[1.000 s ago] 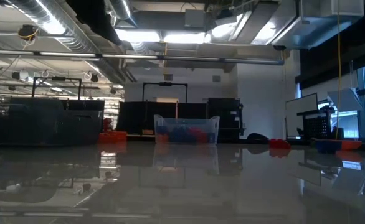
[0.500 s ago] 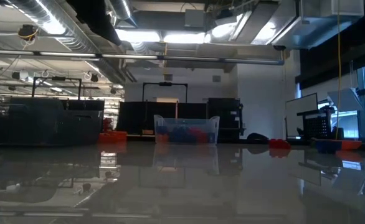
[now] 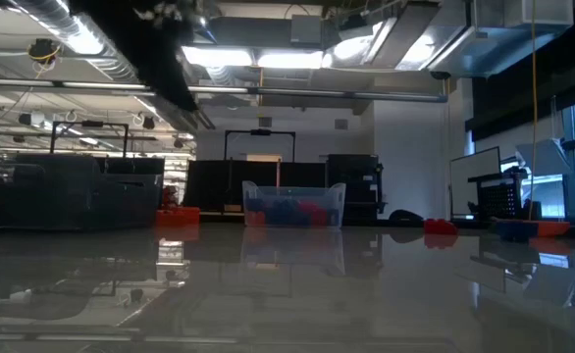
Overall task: Sort blocks by size
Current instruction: Put the blue 8 stud game piece into the gray bin, then put the orange 8 stud game piece into the gray bin
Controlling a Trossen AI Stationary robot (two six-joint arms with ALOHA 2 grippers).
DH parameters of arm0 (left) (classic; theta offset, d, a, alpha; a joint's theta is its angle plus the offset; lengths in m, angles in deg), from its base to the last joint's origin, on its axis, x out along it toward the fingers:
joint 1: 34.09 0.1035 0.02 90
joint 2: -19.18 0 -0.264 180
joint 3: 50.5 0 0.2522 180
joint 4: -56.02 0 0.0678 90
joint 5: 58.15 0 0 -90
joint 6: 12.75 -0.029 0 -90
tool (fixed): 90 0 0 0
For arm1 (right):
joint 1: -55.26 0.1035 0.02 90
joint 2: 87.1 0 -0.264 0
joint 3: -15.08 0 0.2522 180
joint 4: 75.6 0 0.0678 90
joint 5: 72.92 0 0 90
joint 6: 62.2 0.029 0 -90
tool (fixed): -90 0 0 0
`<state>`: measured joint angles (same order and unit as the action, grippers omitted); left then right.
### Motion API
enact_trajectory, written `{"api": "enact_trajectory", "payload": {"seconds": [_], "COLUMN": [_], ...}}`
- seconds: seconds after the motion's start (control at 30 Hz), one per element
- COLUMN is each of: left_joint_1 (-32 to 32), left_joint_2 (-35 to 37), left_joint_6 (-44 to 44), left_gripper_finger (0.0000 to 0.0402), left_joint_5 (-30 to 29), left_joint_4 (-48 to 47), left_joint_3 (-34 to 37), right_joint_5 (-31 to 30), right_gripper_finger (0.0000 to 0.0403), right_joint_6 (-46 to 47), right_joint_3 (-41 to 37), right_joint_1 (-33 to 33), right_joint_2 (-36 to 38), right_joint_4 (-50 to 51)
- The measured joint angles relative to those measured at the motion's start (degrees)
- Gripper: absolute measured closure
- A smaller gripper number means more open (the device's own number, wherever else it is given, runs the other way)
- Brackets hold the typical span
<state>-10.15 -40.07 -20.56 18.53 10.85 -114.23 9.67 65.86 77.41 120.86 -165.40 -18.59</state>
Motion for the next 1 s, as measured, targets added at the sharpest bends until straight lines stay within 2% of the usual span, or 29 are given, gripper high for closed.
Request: {"api": "enact_trajectory", "payload": {"seconds": [0.3,0.57,0.7,1.0], "left_joint_1": [11.4,18.7,20.8,21.2], "left_joint_2": [-13.8,-25.0,-28.9,-35.2], "left_joint_6": [1.7,2.9,4.5,6.4], "left_gripper_finger": [0.0216,0.0216,0.0216,0.0216], "left_joint_5": [0.0,0.7,0.8,4.4], "left_joint_4": [5.9,6.8,9.5,10.7], "left_joint_3": [0.5,-0.2,-1.0,-1.4], "right_joint_5": [0.4,6.5,8.1,8.5], "right_gripper_finger": [0.0286,0.0195,0.0171,0.0175], "right_joint_6": [1.0,4.9,6.1,5.2], "right_joint_3": [0.0,0.0,0.6,4.3], "right_joint_1": [0.0,-0.1,-0.1,-0.1], "right_joint_2": [0.0,1.2,3.0,4.6], "right_joint_4": [0.3,-0.9,-1.1,0.8]}}
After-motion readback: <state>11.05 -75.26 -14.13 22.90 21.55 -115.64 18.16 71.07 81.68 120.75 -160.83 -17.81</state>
